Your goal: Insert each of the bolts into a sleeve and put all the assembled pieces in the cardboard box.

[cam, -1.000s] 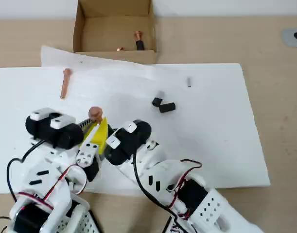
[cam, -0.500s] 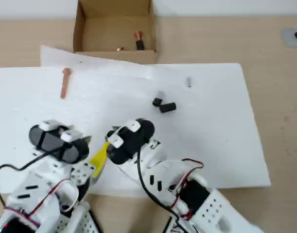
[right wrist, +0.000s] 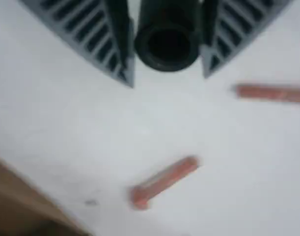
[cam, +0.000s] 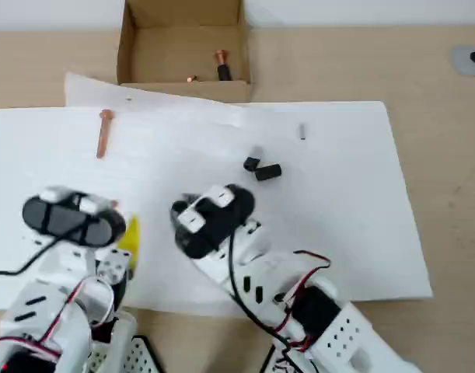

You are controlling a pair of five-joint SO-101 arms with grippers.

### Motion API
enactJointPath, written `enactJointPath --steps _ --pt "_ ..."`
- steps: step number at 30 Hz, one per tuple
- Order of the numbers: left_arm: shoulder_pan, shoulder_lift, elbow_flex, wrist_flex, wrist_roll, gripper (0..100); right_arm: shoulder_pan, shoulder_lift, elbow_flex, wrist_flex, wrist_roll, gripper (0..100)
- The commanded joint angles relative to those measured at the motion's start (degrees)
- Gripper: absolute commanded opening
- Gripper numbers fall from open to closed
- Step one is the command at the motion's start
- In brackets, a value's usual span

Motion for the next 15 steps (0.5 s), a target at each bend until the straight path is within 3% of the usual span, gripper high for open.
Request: enactJointPath --steps 1,8,15 --pt "-1.58 7.6 -4.31 0.26 -0.62 1 5.93 -0.92 -5.76 -1.32 -0.09 6.2" --pt "6.59 15.78 -4.04 2.99 -0.97 1 16.22 -0.92 -7.25 2.64 3.34 6.2" --pt "11.16 26.51 -3.96 0.79 -0.62 1 16.84 -0.75 -4.09 12.4 3.6 6.2"
